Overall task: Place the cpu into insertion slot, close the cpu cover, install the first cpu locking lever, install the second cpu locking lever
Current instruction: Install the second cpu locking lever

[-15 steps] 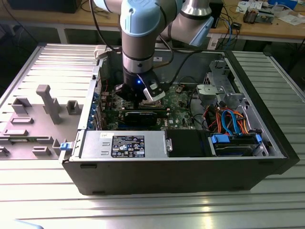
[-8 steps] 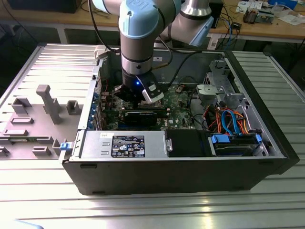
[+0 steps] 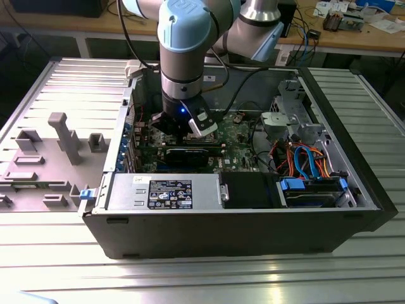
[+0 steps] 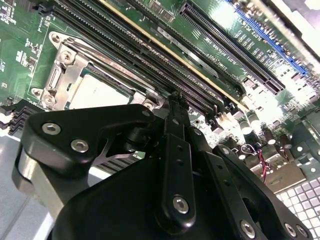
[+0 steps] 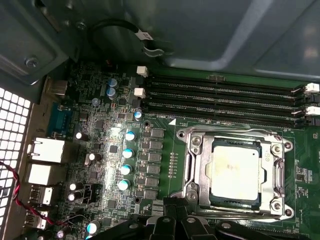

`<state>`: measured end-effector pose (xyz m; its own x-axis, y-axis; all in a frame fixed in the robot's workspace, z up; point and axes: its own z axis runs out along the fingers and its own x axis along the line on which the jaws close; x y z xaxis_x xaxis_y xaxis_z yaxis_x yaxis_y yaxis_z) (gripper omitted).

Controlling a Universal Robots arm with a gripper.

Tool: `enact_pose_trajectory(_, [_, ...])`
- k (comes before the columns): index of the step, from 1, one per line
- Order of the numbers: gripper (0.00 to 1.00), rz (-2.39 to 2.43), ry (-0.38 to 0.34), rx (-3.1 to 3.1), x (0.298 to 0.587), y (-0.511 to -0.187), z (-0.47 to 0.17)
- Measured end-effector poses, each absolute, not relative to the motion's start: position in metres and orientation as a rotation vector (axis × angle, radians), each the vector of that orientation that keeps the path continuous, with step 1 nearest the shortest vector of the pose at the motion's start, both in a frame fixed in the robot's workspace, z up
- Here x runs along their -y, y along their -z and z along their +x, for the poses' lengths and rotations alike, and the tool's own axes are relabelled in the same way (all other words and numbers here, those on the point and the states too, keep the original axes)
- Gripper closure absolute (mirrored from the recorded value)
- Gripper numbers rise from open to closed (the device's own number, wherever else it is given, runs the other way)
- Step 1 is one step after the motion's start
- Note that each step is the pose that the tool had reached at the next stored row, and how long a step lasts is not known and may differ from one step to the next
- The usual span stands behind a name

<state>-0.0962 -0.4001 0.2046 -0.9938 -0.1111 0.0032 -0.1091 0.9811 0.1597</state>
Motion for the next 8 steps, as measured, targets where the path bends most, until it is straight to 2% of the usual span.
enact_pose_trajectory(8, [0.89,0.173,0.254,3.114,0.4002,-0.2044,-0.0963])
